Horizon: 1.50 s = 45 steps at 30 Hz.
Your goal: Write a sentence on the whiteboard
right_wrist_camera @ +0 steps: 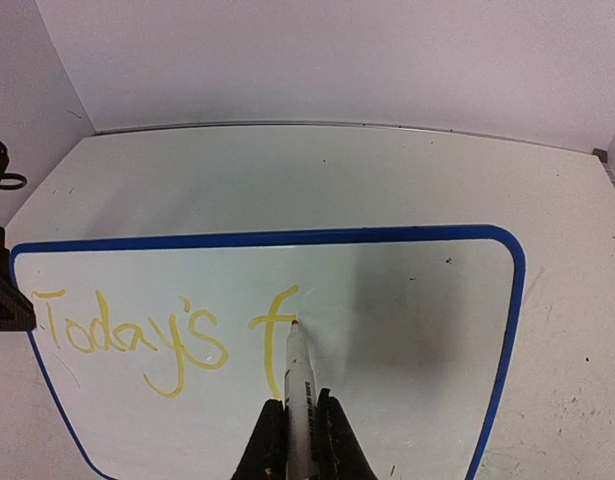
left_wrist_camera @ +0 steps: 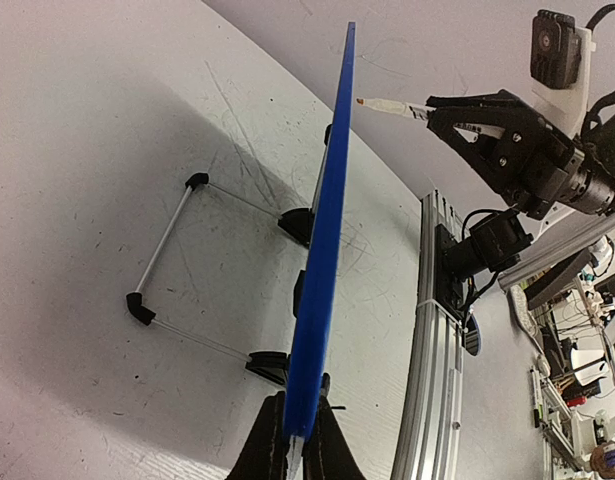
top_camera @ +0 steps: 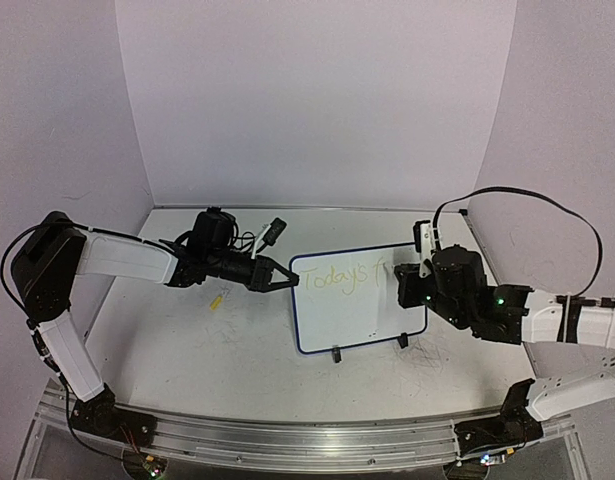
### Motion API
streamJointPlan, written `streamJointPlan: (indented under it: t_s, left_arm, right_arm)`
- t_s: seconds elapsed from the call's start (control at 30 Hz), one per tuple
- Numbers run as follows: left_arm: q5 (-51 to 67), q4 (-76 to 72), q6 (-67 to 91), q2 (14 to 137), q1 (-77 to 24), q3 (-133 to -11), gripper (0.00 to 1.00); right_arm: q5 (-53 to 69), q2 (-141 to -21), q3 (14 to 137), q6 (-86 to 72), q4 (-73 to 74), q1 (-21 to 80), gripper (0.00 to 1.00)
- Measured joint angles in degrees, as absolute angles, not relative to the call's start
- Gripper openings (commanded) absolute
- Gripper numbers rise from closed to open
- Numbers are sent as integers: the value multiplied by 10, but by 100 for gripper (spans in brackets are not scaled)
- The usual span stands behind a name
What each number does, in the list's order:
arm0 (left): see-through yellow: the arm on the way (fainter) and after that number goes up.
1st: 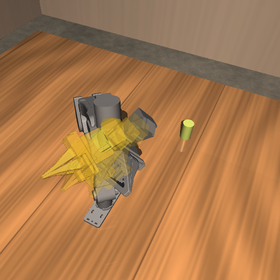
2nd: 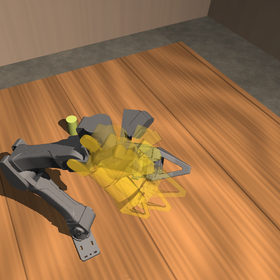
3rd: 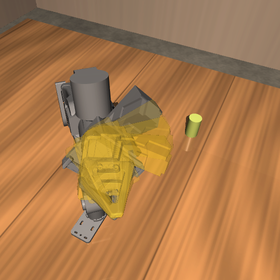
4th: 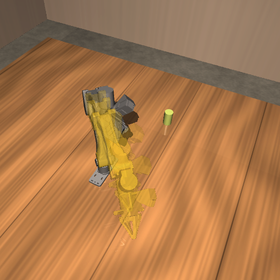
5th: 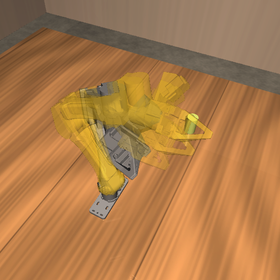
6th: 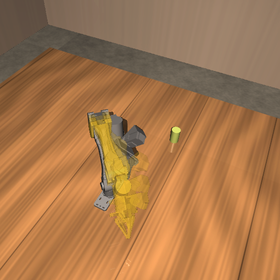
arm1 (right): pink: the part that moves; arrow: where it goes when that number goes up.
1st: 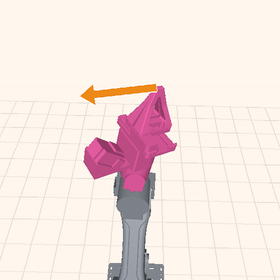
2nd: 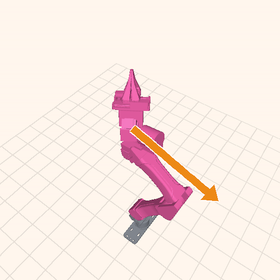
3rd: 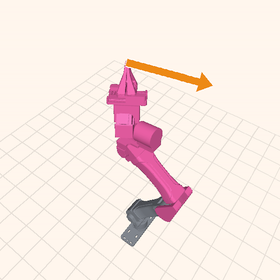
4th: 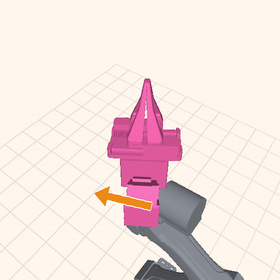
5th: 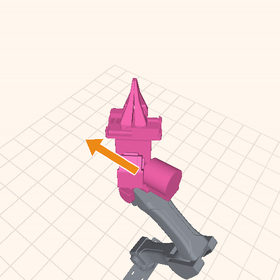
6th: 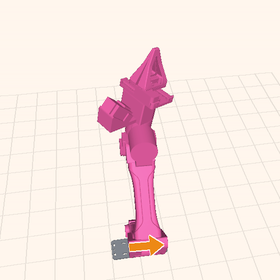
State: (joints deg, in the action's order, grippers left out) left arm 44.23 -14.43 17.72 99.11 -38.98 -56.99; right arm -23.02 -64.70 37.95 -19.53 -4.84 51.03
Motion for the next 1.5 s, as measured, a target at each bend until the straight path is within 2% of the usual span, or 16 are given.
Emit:
streamJointPlan:
  t_s: [1.5]
  left_arm:
    - [444,-144,178,991,-390,-570,0]
  right_arm:
    - [-237,-669,380,-198,-39,510,0]
